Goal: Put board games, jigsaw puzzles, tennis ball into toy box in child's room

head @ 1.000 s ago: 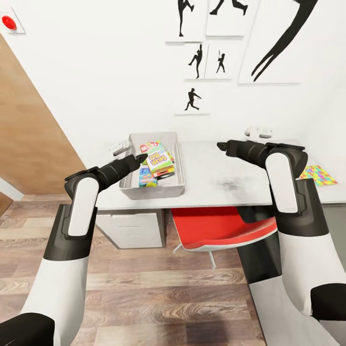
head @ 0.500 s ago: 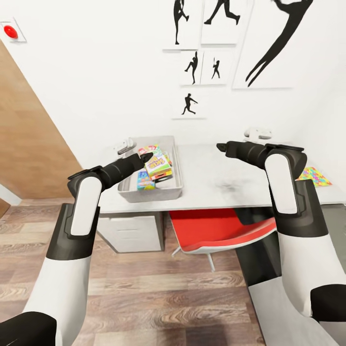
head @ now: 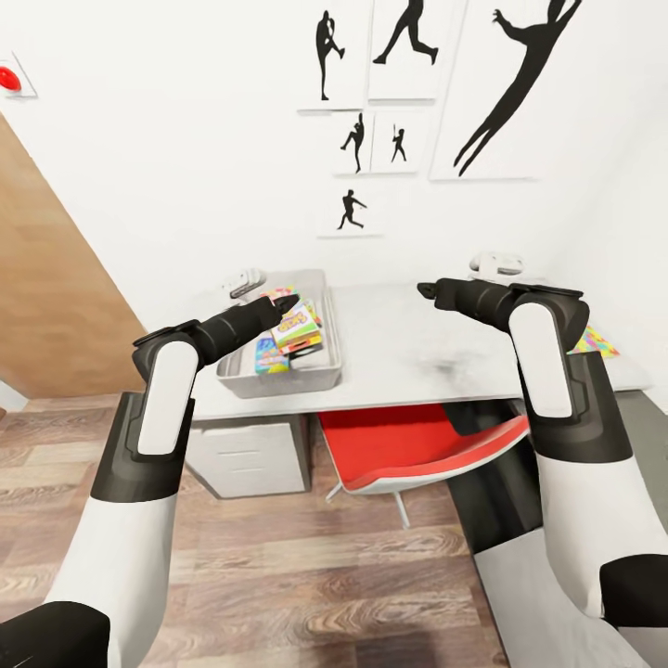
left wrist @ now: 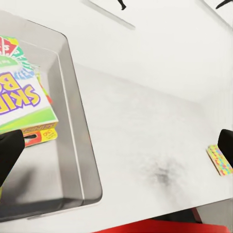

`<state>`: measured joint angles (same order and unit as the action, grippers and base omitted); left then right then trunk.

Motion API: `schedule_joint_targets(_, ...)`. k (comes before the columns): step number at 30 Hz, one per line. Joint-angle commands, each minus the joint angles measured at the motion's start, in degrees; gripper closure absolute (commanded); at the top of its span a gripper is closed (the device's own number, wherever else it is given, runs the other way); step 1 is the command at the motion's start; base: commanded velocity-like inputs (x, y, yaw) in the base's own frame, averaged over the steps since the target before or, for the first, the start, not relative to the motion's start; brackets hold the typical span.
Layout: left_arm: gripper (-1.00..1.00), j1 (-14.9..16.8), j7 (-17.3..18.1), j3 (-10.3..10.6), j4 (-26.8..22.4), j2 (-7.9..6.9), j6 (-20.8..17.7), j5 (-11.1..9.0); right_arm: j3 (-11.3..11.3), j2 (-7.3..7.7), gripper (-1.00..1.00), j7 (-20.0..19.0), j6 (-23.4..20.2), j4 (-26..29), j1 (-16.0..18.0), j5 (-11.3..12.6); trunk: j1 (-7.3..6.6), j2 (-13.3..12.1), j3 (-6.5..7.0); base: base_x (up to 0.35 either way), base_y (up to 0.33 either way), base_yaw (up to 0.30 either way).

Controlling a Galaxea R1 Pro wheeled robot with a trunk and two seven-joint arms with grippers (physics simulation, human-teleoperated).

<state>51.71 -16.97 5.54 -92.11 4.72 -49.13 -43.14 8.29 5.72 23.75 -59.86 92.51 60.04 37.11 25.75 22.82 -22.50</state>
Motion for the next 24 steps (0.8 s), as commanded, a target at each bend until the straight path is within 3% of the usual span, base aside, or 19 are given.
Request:
schedule_joint_targets(1, -1.0, 0.06, -0.56, 0.02, -0.04, 0.02, -0.16, -0.63, 0.13, 0.06, -1.0, 0.59, -0.14, 0.04, -0.23, 0.51, 0.04, 0.1, -0.01, 0.0, 0.0, -0.094)
schedule_joint_targets(24, -1.0, 0.03, -0.51, 0.03, 0.0, 0.0, -1.17, -0.87, -0.34, 0.02, -1.0, 0.6, -0.14, 0.08, -1.62, 0.58, 0.04, 0.1, 2.03, 0.0, 0.0, -0.093)
